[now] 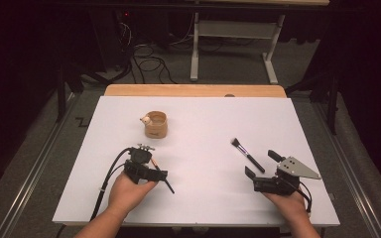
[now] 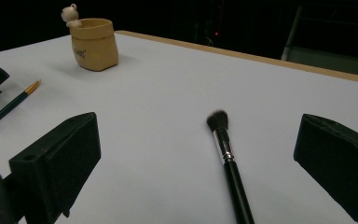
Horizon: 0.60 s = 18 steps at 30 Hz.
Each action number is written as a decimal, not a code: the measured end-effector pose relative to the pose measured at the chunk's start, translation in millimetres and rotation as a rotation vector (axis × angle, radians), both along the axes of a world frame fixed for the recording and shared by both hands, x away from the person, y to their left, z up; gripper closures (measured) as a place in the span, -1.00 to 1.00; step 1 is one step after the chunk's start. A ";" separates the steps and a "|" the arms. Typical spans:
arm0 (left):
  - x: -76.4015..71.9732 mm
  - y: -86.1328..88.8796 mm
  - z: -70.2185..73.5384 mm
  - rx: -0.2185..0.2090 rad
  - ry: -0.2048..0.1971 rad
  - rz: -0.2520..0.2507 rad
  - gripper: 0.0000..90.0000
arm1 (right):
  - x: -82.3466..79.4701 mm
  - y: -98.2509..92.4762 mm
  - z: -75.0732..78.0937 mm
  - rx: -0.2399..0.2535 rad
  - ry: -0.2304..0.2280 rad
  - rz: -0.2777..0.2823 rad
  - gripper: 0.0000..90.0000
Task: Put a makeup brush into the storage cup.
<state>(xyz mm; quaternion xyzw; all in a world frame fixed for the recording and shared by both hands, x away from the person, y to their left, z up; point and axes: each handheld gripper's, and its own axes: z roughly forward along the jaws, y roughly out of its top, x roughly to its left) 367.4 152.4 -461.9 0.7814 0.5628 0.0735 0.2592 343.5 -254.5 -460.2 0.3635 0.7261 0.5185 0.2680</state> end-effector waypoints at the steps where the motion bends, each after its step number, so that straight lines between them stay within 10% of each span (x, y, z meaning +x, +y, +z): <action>1: 0.4 -1.5 -1.0 0.004 -0.001 -0.001 -0.70 | 0.2 -0.5 0.0 -0.001 -0.002 -0.001 -0.97; 18: 6.8 -9.5 -6.0 0.041 0.006 -0.002 -0.60 | 1.2 -0.8 -0.8 0.009 0.006 -0.001 -0.97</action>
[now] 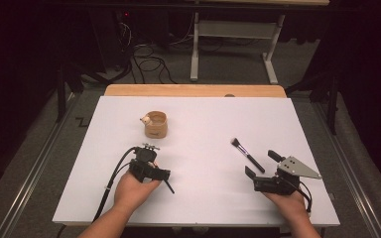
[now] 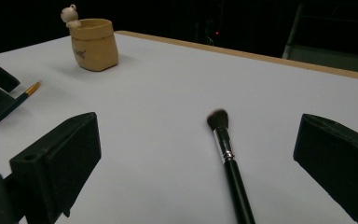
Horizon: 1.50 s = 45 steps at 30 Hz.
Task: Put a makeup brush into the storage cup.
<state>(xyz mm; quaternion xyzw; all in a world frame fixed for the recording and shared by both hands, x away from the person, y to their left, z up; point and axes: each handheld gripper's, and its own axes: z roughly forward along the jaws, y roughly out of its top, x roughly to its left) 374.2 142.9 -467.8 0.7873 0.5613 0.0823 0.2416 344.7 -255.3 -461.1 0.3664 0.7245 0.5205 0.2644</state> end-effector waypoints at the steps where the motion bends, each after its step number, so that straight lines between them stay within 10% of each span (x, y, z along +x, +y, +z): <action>1: -0.2 -0.6 0.0 0.000 -0.001 0.004 -0.59 | 0.0 0.0 -0.1 -0.003 -0.001 0.002 -0.97; 45: -8.3 -9.4 0.6 0.059 -0.002 -0.020 0.05 | -1.4 -1.5 0.6 0.001 -0.007 -0.005 -0.97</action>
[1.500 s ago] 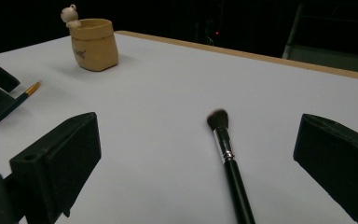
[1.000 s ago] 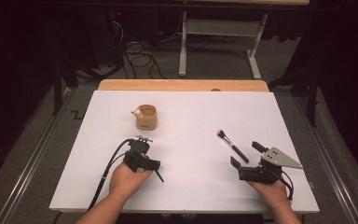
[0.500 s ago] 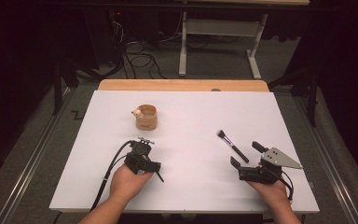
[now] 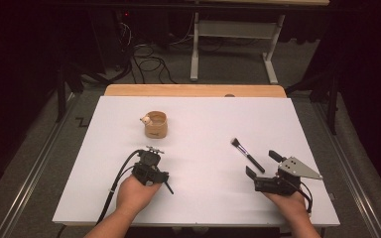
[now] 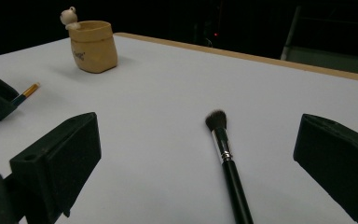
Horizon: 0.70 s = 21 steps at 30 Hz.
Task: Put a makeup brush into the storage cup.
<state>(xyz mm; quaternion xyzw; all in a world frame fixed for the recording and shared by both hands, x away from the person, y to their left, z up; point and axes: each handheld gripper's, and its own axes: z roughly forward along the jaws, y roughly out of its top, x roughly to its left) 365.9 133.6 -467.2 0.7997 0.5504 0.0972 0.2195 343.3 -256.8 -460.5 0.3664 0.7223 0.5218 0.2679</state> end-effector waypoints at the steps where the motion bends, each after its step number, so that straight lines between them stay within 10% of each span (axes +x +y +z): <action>1: -0.4 0.0 -0.1 0.005 -0.004 -0.002 0.08 | -0.1 -0.1 0.1 0.001 0.000 0.000 -0.97; 21: -0.2 7.5 2.1 0.029 0.012 -0.026 0.62 | 0.6 -2.7 0.3 0.017 0.004 -0.008 -0.97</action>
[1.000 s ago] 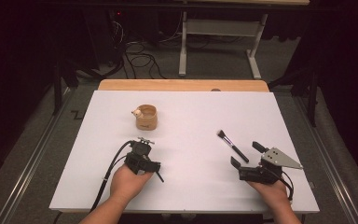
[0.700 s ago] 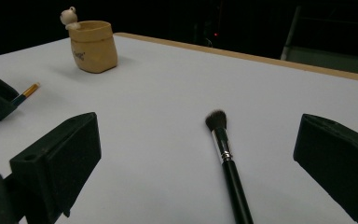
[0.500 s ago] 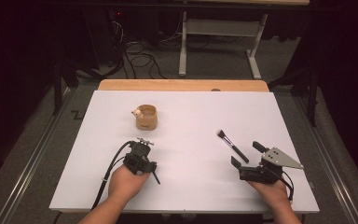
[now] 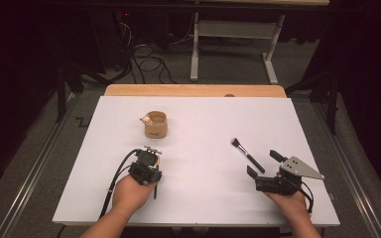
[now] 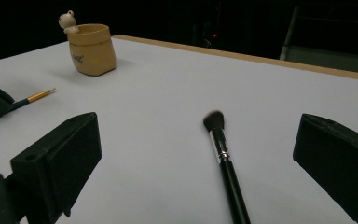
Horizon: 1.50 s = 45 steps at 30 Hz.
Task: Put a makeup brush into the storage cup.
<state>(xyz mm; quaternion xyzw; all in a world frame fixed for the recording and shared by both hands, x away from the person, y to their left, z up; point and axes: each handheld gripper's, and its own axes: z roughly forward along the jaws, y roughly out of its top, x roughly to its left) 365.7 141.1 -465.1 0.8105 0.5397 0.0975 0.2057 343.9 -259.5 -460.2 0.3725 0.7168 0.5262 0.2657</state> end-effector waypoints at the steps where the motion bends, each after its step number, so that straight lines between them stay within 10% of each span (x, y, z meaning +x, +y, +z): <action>1: 0.1 0.3 0.1 0.000 0.002 -0.004 0.62 | 0.0 0.1 -0.1 0.001 0.002 0.000 -0.97; 45: 5.2 11.2 2.4 -0.028 0.063 -0.037 0.81 | 0.6 -1.3 -0.5 0.001 0.001 0.000 -0.96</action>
